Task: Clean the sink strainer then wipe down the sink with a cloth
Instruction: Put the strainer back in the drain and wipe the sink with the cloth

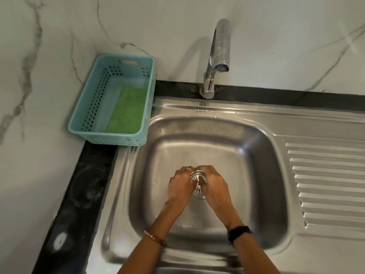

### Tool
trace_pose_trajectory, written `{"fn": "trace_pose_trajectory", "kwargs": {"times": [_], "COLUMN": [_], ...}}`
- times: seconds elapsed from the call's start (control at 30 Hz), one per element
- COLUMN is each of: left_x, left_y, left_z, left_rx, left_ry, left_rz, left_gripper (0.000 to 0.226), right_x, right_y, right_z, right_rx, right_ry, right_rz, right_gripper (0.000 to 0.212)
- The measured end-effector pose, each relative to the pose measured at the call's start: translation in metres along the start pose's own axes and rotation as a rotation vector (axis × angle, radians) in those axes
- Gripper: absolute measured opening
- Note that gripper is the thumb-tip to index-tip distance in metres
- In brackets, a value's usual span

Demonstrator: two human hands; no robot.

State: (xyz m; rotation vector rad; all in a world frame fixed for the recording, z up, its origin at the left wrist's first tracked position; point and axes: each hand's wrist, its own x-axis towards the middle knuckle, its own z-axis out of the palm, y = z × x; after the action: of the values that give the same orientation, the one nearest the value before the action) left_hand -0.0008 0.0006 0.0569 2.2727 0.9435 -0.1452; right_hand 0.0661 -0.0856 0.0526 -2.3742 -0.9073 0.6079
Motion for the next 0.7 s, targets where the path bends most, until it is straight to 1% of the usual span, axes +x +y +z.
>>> {"fn": "trace_pose_trajectory", "kwargs": {"times": [0.07,0.1,0.17,0.23,0.3,0.37,0.4,0.43,0.47,0.6,0.67,0.7], "left_x": [-0.009,-0.014,-0.026,-0.036,-0.040,-0.037,-0.032,-0.024,-0.016,0.019,0.027,0.028], "left_y": [0.002,0.003,0.006,0.005,0.002,-0.008,-0.015,-0.023,-0.031,-0.073,-0.083,-0.084], "left_z": [-0.011,-0.019,-0.042,-0.073,-0.103,-0.133,-0.147,-0.160,-0.170,-0.191,-0.189,-0.186], "left_rx": [0.047,0.024,-0.083,-0.176,-0.223,-0.173,-0.144,-0.119,-0.082,0.146,0.194,0.216], "left_ry": [0.037,0.061,0.136,0.317,0.536,0.741,0.813,0.835,0.807,0.600,0.566,0.584], "left_rz": [0.021,0.013,-0.024,0.020,0.126,0.189,0.189,0.174,0.144,-0.049,-0.098,-0.092], "left_gripper": [0.034,0.031,0.023,0.020,0.020,0.023,0.025,0.027,0.030,0.037,0.036,0.033], "right_x": [-0.003,-0.004,-0.003,0.003,0.012,0.025,0.034,0.046,0.058,0.123,0.152,0.164], "right_y": [-0.011,-0.020,-0.041,-0.076,-0.113,-0.152,-0.172,-0.190,-0.207,-0.257,-0.264,-0.265], "right_z": [-0.004,-0.007,-0.017,-0.032,-0.046,-0.055,-0.057,-0.057,-0.054,-0.028,-0.014,-0.008], "right_rx": [0.018,0.041,0.173,0.310,0.365,0.399,0.395,0.377,0.345,0.034,-0.090,-0.138], "right_ry": [0.078,0.097,0.121,0.168,0.213,0.239,0.251,0.256,0.239,0.005,-0.091,-0.125], "right_rz": [-0.032,-0.032,-0.047,-0.160,-0.314,-0.458,-0.506,-0.529,-0.528,-0.409,-0.334,-0.298], "right_gripper": [0.022,0.019,0.015,0.013,0.012,0.011,0.011,0.011,0.012,0.020,0.026,0.030]}}
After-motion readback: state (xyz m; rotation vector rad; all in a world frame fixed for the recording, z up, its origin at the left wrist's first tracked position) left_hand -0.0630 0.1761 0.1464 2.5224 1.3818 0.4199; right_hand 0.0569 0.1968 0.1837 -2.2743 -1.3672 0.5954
